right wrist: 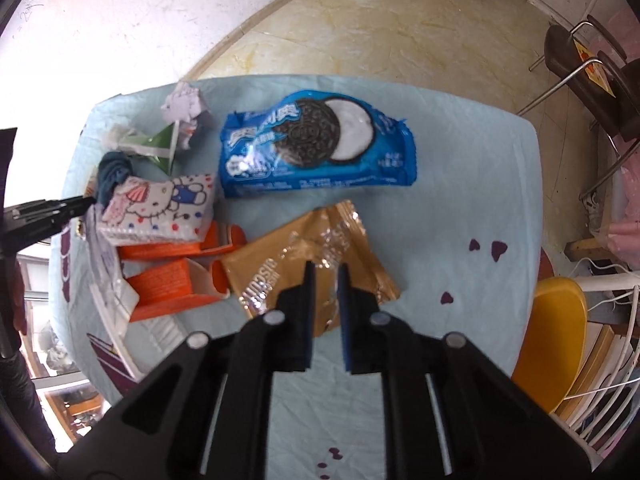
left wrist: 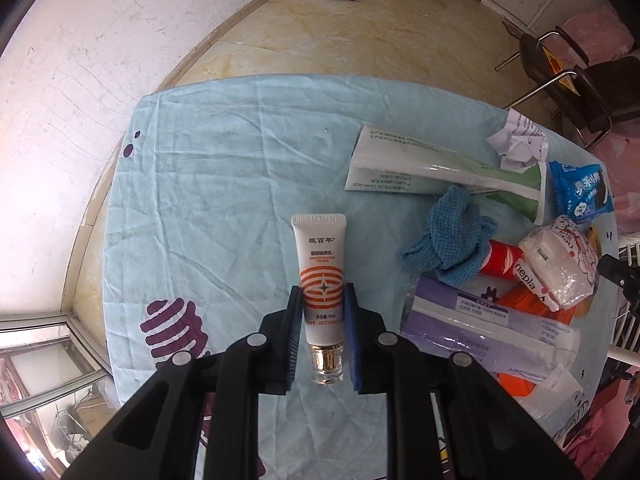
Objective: Collect trash
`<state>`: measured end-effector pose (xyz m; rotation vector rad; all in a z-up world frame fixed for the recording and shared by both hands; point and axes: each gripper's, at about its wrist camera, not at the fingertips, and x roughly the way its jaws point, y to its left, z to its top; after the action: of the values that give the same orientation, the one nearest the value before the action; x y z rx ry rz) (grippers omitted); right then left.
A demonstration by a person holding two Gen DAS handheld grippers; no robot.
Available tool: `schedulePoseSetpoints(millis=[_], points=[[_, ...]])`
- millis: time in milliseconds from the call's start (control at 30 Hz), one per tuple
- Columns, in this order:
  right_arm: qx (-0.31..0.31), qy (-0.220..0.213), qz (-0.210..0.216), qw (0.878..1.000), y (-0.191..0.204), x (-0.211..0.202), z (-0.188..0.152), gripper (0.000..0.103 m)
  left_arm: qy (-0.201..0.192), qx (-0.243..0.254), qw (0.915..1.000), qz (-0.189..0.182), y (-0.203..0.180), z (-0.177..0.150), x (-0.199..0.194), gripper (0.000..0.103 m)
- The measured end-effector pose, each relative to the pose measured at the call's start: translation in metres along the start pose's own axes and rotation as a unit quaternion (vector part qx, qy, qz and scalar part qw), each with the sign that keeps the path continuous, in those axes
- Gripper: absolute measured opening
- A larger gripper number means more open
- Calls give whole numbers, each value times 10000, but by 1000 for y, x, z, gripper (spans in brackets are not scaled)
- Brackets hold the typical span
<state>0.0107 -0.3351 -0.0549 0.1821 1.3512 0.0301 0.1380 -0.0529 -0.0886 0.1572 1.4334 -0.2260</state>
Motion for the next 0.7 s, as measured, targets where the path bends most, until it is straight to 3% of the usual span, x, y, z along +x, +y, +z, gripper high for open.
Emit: schedulePoseSetpoints(millis=[33,67,100,367,500,700], points=[[-36,-52,-129,9999,0,-2,3,83,-3,15,10000,1,-1,0,0,16],[-57,-105,-164,9998,-1,-4,5,100,-1,33,10000,1,-1,0,0,16],[-67,-135,-108,9998,-3,-5,7,96,10,38,10000,-7,-2,0,0,16],[-176,211,193,9994,-19,19,20,96,45,89,10000,-1,-3,2,-2,16],[-667,437,205,9966,4,28,14,97,73,151,9999,26,-6,4,-2,16],[-1352,462,-226,9895,34,38,7,97,62,167,9998,50,-10,6,-3,16]])
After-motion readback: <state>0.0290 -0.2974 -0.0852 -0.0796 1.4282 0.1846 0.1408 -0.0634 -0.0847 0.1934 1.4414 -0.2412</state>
